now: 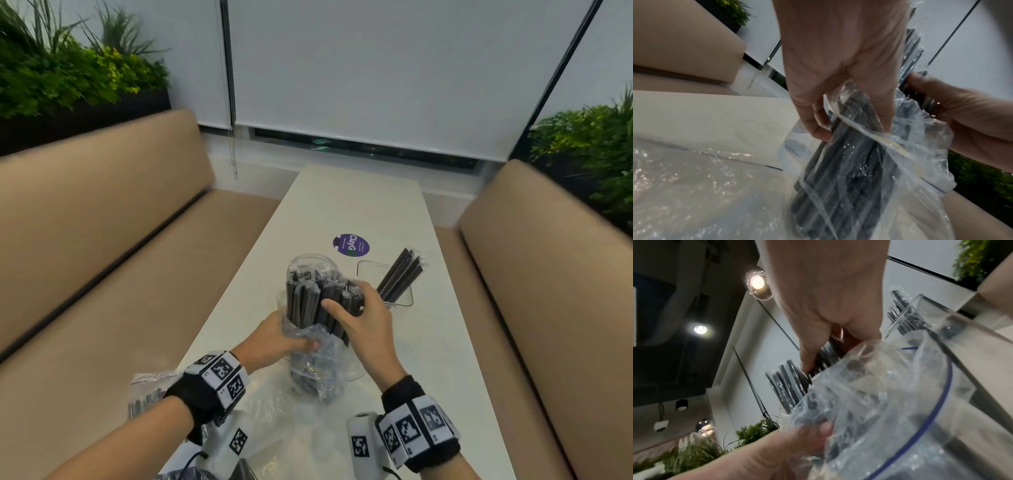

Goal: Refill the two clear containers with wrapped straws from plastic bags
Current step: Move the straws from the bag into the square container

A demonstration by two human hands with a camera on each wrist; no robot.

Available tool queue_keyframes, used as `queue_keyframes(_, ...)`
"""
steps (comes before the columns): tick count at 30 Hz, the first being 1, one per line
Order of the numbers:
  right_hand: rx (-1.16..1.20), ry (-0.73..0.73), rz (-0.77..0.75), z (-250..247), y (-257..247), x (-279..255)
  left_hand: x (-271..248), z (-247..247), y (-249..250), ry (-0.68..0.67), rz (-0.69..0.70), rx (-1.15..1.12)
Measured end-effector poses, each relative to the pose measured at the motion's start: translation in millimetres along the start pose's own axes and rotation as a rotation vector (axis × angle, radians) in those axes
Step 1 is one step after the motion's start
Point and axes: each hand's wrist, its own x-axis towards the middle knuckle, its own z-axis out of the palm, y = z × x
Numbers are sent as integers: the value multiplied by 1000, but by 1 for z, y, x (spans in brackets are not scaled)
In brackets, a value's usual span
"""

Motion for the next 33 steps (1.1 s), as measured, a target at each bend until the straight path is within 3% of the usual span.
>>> queue_keyframes(13,361,140,16,-51,-26,45,-2,6,4,-6,7,30)
queue_keyframes(17,412,166,-56,-83,-63,64,0,5,0,7,-17,22)
queue_keyframes(22,553,375,-214,-144,-112,91,2,0,-7,51,-70,10)
queue_keyframes(25,476,486,-319,-144,-105,105,1,0,-6,50,-68,13)
queue_keyframes(27,340,480,-297,-123,-84,109,-1,2,-4,37,-59,2)
queue_keyframes(33,6,217,-172,-61,-25,109,-6,3,2,51,-55,-30)
